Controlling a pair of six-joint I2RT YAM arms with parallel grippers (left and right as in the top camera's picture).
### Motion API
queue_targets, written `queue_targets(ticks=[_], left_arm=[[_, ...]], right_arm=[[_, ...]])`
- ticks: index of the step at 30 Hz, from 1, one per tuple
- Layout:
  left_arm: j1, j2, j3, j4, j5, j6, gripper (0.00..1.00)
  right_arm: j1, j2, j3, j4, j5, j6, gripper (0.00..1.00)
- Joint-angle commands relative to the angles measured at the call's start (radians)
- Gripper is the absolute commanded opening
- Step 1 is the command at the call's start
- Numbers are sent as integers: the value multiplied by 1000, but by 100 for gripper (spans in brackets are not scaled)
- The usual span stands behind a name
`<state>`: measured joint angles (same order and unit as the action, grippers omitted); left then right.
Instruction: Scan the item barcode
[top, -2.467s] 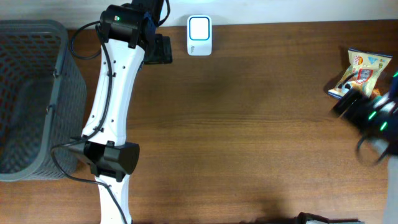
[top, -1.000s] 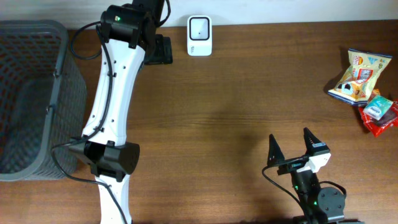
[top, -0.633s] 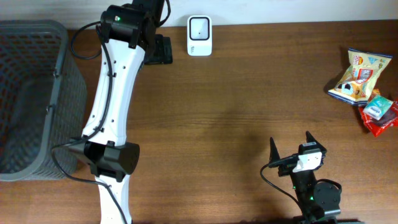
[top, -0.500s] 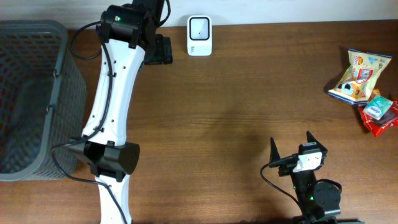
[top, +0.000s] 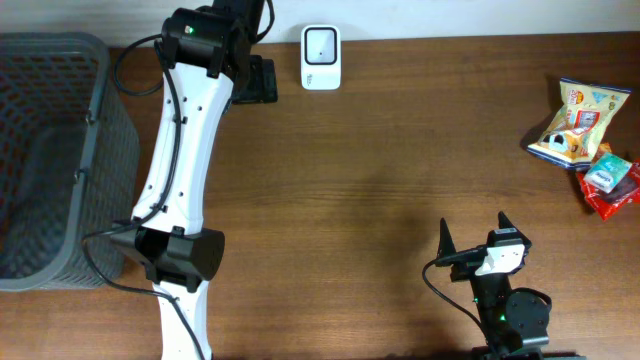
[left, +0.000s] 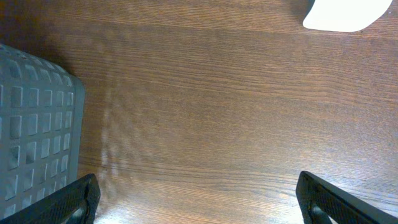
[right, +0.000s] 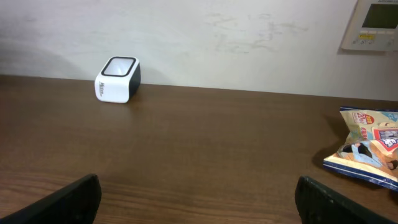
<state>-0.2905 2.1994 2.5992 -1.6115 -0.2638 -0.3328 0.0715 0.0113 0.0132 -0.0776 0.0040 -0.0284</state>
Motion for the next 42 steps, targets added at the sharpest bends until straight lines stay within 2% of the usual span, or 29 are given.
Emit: queue_targets(ticks=[1, 15, 17, 21, 22, 25, 29, 32, 34, 35, 39, 42], left_arm=[[1, -2, 1, 1, -10, 5, 99], [1, -14, 1, -33, 10, 5, 99], [-18, -65, 1, -32, 40, 5, 99], [-87, -224, -71, 42, -53, 5, 99], [-87, -278, -134, 75, -55, 5, 99], [-86, -494, -479, 253, -55, 5, 99], [-86, -818, -1010, 617, -47, 10, 99], [-70, -1041, -1284, 739, -17, 20, 99], [-37, -1168, -1411, 799, 32, 21, 99], [8, -1341, -1560, 851, 43, 21, 99], [71, -1706, -1796, 856, 43, 102, 99], [71, -1835, -1887, 856, 43, 126, 99]], right_arm=[[-8, -8, -8, -4, 19, 7, 98], [-8, -8, -8, -4, 19, 7, 98], [-8, -8, -8, -4, 19, 7, 98], [-8, -8, -8, -4, 19, 7, 98], [-8, -8, -8, -4, 19, 7, 98], [-8, -8, -8, -4, 19, 7, 98], [-8, -8, -8, -4, 19, 7, 98], [-8, -8, -8, -4, 19, 7, 98], [-8, -8, -8, -4, 19, 7, 98], [-8, -8, -8, -4, 19, 7, 99], [-8, -8, -8, -4, 19, 7, 99], [-8, -8, -8, -4, 19, 7, 99]])
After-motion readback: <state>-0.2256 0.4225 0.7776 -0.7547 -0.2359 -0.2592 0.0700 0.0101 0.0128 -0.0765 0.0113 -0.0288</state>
